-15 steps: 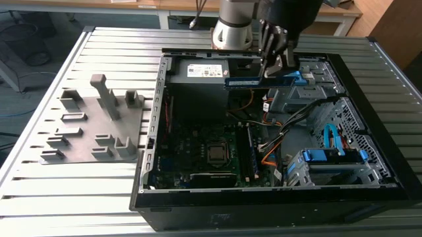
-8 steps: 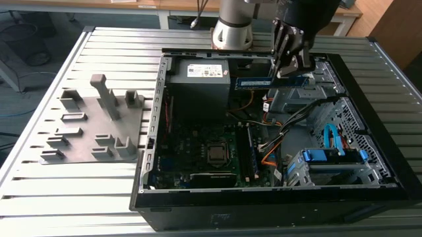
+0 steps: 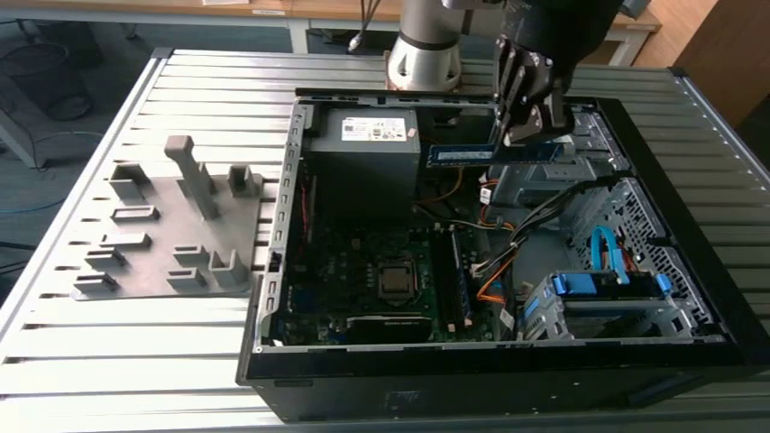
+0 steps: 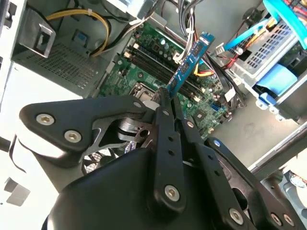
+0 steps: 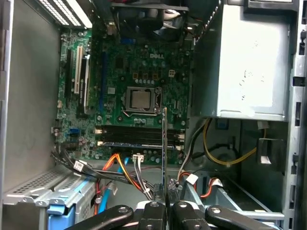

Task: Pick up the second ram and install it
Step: 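Pick up the second ram and move it above second insertion slot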

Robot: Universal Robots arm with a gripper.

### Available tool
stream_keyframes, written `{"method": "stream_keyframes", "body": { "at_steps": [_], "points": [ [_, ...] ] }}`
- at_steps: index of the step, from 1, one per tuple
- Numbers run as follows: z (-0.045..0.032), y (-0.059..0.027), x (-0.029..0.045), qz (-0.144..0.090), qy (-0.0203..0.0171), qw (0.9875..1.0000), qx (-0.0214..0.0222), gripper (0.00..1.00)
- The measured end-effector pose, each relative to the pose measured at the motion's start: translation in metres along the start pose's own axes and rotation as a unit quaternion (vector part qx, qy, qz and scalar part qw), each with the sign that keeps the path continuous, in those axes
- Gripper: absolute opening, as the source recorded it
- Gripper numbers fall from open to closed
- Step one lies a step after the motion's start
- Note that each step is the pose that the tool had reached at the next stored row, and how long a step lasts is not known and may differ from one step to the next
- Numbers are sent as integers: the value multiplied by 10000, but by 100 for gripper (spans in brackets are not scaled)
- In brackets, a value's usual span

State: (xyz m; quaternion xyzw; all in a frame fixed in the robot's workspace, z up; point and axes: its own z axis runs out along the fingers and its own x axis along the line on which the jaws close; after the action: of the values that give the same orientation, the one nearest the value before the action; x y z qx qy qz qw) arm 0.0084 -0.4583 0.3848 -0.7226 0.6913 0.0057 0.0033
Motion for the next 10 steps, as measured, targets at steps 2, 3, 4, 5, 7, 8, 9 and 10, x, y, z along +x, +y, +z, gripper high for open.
{"method": "stream_keyframes", "body": {
  "at_steps": [2, 3, 4, 5, 7, 8, 9, 10],
  "points": [
    [4, 27, 44, 0, 1, 10000, 0, 14],
    [9, 37, 64, 0, 1, 10000, 0, 14],
    [17, 46, 78, 0, 0, 10000, 0, 14],
    [29, 50, 85, 0, -1, 10000, 0, 14],
    [54, 59, 98, 0, 0, 10000, 0, 14],
    [68, 63, 102, 0, 0, 10000, 0, 14],
    [82, 64, 106, 0, 0, 10000, 0, 14],
    [96, 65, 108, -1, 0, 10000, -1, 14]
  ]
}}
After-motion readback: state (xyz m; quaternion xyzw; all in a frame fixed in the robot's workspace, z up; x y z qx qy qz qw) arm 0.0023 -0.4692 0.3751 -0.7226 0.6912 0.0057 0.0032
